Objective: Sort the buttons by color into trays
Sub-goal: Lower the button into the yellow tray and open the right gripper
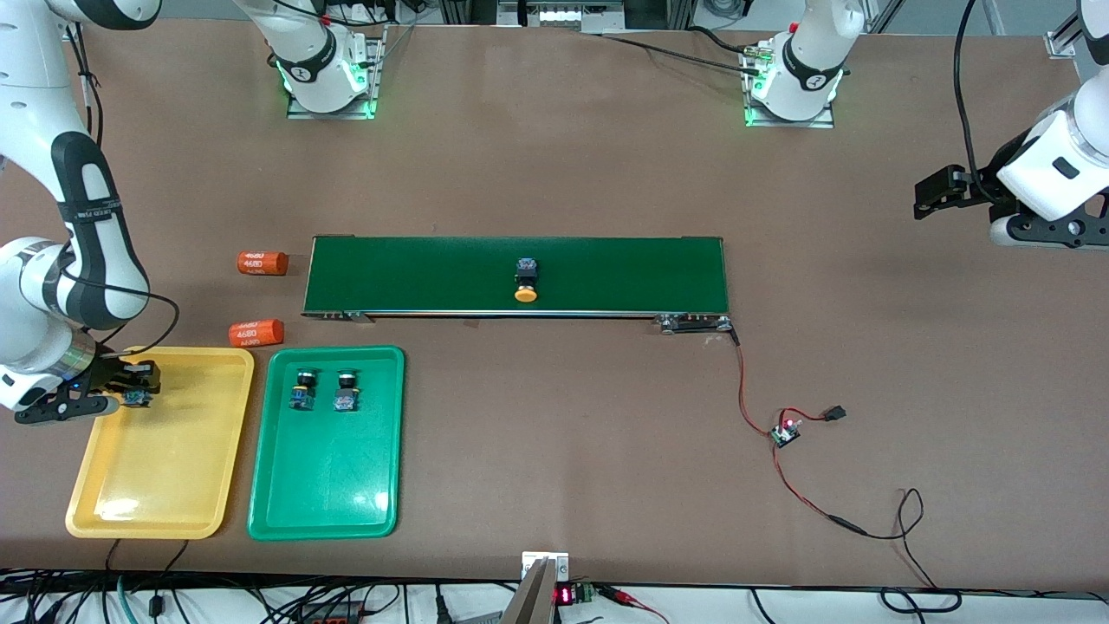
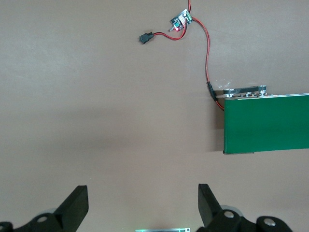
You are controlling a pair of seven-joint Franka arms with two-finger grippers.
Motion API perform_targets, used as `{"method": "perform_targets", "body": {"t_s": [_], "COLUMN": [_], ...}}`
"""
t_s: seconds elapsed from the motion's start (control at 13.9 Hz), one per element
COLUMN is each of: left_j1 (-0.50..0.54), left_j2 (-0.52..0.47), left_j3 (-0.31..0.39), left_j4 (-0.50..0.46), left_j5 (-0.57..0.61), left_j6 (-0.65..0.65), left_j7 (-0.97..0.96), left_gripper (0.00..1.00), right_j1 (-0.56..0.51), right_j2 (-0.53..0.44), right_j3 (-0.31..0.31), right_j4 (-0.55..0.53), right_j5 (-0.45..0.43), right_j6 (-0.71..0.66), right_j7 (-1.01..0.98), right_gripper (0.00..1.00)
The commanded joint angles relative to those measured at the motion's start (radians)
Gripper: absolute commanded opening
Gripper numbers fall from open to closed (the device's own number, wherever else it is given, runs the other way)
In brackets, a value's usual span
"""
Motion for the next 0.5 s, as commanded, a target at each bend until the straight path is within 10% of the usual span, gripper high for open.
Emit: {"method": "perform_targets", "body": {"t_s": [0.0, 0.43], "left_j1": [0.000, 0.000], "left_j2": [-0.010, -0.010], "left_j3": [0.004, 0.004], "left_j4": [0.002, 0.002], "left_j5": [-0.001, -0.001], "left_j6": [-0.014, -0.014], "left_j7": [-0.001, -0.001], "left_gripper": [1.00, 1.00], "right_j1": [-0.010, -0.002], "right_j2": [0.019, -0.010], "right_j3": [0.023, 0.044], "right_j4": [0.026, 0.012], "right_j5": [0.023, 0.025], "right_j6": [0.022, 0.013], "right_j7": [-0.027, -0.019], "right_gripper": [0.44, 1.00]}}
